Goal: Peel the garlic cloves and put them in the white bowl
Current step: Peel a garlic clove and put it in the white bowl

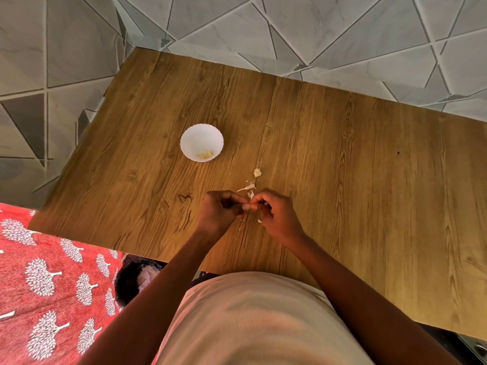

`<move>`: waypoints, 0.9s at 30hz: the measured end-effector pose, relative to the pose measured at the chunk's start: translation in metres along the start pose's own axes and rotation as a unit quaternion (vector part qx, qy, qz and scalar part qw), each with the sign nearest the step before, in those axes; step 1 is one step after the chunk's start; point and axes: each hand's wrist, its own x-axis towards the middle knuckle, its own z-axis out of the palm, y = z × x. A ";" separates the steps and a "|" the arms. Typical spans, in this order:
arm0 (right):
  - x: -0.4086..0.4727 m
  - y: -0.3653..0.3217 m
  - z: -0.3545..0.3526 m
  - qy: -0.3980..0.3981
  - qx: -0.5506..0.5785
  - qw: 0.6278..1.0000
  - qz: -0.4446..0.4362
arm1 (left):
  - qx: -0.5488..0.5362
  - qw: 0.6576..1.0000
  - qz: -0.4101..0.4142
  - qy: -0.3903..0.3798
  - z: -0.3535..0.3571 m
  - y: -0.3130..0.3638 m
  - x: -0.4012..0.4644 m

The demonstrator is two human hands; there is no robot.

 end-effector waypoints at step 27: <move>0.001 -0.002 0.000 0.024 0.060 0.996 0.064 | 0.047 0.999 0.015 -0.017 -0.001 -0.006 0.004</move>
